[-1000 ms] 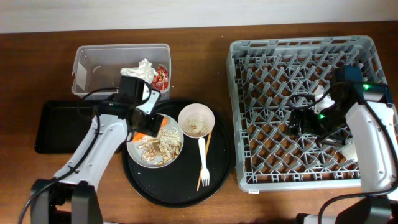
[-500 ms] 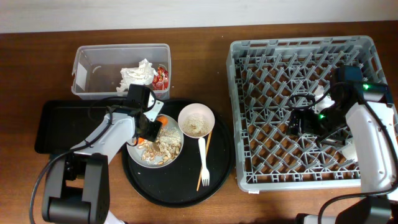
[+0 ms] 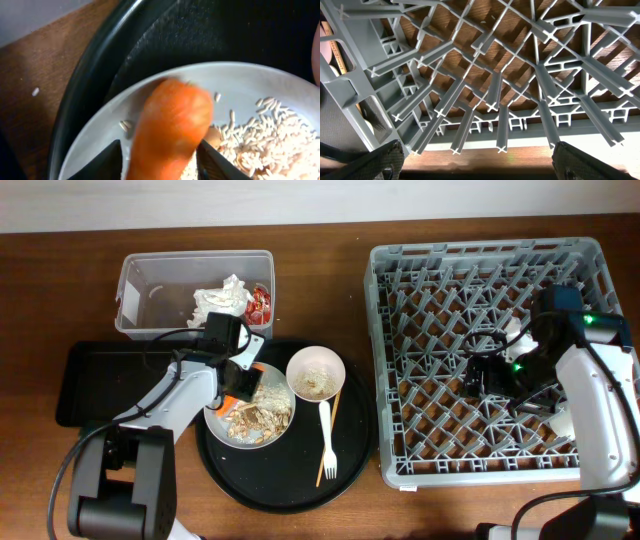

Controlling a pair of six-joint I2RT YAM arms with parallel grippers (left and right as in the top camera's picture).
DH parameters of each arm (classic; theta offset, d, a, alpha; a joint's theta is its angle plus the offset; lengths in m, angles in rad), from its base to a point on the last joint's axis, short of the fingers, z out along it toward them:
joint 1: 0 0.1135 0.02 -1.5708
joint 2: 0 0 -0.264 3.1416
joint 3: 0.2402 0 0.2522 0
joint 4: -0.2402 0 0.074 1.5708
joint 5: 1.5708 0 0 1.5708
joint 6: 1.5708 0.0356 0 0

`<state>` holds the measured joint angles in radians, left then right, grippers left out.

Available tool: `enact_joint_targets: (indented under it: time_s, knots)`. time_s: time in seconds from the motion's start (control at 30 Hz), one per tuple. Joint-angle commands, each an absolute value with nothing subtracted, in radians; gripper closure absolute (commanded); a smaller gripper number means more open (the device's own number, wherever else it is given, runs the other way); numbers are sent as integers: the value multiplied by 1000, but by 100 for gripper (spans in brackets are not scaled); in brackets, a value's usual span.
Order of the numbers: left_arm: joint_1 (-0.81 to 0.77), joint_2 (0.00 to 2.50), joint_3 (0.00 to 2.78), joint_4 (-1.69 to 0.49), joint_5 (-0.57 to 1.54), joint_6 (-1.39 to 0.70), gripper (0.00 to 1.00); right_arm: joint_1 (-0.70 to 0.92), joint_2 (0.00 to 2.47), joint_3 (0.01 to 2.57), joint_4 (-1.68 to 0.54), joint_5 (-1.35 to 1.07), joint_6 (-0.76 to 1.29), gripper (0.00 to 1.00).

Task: Sort waste into correct bins and load items into the dishwasher rack
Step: 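Grasp the carrot with the left gripper and place it on the black baking tray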

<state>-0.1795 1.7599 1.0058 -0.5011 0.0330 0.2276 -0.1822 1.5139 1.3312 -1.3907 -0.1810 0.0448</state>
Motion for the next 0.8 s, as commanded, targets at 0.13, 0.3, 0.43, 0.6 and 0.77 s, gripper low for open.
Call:
enact_joint_targets:
  time_s: [0.13, 0.3, 0.43, 0.6, 0.77]
  knots:
    - [-177, 1775, 1015, -513, 71, 230, 76, -176, 1512, 1333, -1395, -172, 33, 2]
    - [-176, 1679, 1018, -540, 26, 230, 81, -176, 1512, 1333, -1396, -172, 33, 2]
    - [-176, 1504, 1018, -625, -50, 229, 81, -176, 1512, 1333, -1396, -172, 33, 2]
    - [-47, 1424, 1018, -782, -95, 100, 86, -176, 1512, 1333, -1396, -172, 33, 2]
    - [207, 1425, 1017, -712, -94, -159, 85, -176, 1512, 1333, -1397, -172, 33, 2]
